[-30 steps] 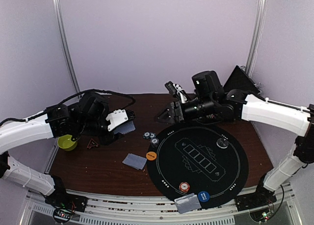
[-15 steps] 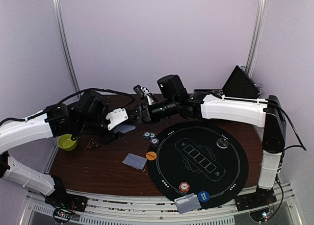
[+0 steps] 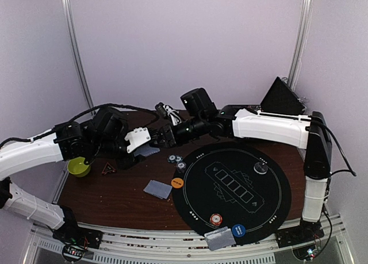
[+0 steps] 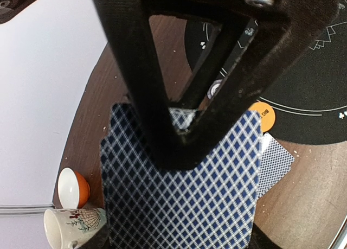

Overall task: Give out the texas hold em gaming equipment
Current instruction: Pick up the poker card from the face-down deck piles, then flop the poker card in the community card area.

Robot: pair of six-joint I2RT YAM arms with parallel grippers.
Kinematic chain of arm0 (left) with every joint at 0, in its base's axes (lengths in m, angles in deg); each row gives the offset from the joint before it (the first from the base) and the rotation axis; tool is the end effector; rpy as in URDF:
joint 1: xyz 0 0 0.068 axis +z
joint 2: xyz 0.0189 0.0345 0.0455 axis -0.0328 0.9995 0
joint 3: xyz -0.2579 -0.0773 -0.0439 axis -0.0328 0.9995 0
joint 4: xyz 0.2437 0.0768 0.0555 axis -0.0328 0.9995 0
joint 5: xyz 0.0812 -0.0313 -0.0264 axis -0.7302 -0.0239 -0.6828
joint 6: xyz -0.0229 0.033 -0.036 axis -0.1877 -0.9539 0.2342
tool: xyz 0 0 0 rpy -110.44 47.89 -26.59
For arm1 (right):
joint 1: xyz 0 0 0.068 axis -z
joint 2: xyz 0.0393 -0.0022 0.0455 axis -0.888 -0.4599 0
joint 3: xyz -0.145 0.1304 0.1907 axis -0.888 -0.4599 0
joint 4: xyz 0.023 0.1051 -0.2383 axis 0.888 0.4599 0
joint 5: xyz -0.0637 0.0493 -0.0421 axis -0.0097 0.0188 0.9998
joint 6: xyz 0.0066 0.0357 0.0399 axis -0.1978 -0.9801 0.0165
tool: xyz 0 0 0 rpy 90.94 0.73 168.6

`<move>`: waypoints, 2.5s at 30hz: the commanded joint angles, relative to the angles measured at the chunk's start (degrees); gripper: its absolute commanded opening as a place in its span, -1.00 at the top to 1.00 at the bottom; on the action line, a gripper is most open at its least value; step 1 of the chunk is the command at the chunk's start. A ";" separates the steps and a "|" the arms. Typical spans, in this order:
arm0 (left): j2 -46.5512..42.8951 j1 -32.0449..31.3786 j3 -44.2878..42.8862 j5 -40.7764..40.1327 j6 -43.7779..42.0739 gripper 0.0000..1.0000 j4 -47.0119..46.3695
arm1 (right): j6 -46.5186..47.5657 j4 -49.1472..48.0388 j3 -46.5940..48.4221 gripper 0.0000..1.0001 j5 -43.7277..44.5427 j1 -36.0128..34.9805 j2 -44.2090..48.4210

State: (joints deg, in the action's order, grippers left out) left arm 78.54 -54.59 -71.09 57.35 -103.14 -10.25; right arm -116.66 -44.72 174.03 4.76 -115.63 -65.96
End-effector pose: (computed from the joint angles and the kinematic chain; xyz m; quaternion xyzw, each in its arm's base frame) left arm 0.1609 -0.1973 0.3074 0.4870 0.7751 -0.0104 0.4024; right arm 0.2640 0.3835 0.3078 -0.3356 0.7543 0.5152 0.2301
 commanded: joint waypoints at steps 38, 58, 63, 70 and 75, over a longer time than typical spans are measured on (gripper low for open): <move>-0.82 0.06 -0.60 -0.19 -0.13 -0.21 -2.66 | 7.89 16.22 10.05 1.00 7.29 -0.04 5.05; -1.44 0.06 -0.42 -0.04 0.09 -0.21 -2.93 | 9.44 28.21 4.58 1.00 24.39 11.53 21.59; -1.23 0.13 -0.70 0.07 0.01 -0.21 -2.94 | 12.66 38.13 3.91 1.00 39.51 11.97 19.96; -1.76 0.02 -0.29 -0.01 -0.14 -0.21 -3.18 | 15.21 46.68 0.69 1.00 57.99 9.70 13.37; -1.67 0.06 -0.32 0.21 -0.12 -0.21 -3.20 | 14.87 52.84 2.00 1.00 70.37 6.53 4.42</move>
State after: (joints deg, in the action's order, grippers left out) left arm 78.26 -54.59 -71.06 57.18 -103.12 -10.38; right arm -102.33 -0.16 175.52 60.39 -106.74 -56.17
